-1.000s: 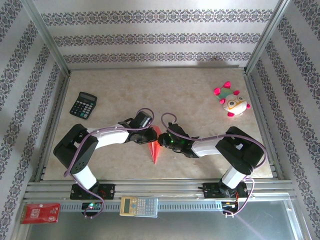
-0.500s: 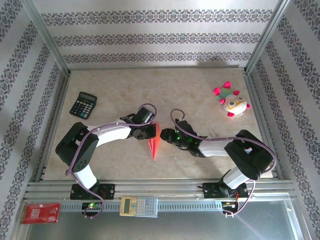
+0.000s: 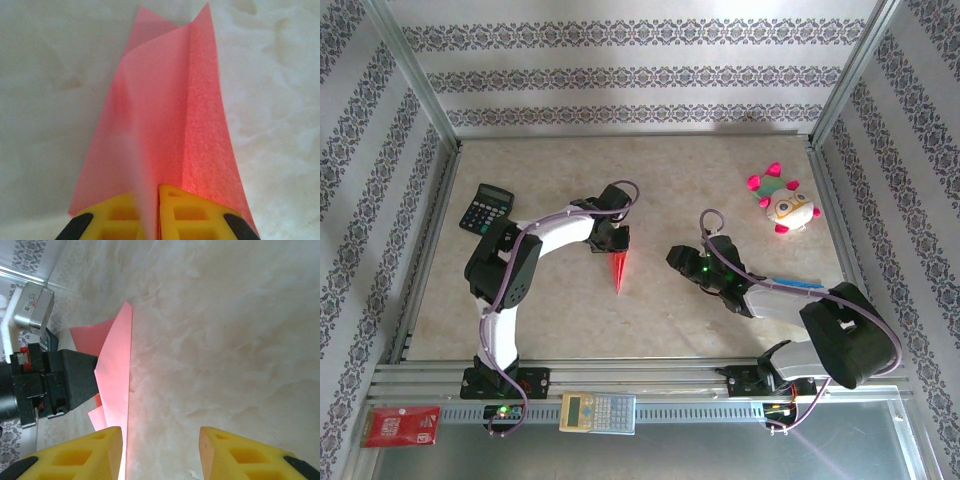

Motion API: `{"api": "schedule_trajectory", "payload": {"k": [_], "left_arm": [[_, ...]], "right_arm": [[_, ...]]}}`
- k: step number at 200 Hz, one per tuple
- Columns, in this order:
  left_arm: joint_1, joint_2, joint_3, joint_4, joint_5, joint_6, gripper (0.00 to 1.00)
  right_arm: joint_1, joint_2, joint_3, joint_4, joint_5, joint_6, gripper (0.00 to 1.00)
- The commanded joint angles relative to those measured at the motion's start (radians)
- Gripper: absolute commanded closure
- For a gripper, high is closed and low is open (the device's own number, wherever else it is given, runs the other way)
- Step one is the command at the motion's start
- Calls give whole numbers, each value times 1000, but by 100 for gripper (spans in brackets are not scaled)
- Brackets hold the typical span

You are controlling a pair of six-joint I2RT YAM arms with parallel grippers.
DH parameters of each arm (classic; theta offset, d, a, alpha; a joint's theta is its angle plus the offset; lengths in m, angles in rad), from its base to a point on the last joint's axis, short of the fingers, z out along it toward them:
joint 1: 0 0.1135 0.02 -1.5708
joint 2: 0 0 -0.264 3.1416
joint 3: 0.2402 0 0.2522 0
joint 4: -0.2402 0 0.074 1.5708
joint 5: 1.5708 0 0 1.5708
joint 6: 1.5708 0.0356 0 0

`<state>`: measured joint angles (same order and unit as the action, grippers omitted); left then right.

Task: Fold a paper plane with a square sheet of paper (pick it up from the middle)
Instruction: Move the paper plane to the center of the table.

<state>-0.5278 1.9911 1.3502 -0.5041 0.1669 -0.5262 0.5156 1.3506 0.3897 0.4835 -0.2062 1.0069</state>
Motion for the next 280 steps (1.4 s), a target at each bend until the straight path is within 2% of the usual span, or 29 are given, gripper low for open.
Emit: {"api": "schedule_trajectory", "payload": {"k": [1, 41, 95, 131, 202, 280], "left_arm": [[11, 33, 69, -83, -19, 42, 89], [15, 78, 134, -103, 4, 37, 85], [8, 84, 117, -94, 37, 14, 78], [-8, 97, 112, -106, -4, 16, 73], [-30, 91, 77, -97, -65, 5, 54], [-60, 75, 46, -97, -130, -1, 47]], "right_arm": [[-11, -36, -18, -5, -24, -36, 55], [-17, -36, -40, -2, -23, -37, 55], [-26, -11, -40, 8, -28, -36, 55], [-28, 23, -40, 34, -38, -22, 55], [-28, 32, -40, 41, -38, -17, 56], [-32, 34, -40, 44, -38, -17, 56]]}}
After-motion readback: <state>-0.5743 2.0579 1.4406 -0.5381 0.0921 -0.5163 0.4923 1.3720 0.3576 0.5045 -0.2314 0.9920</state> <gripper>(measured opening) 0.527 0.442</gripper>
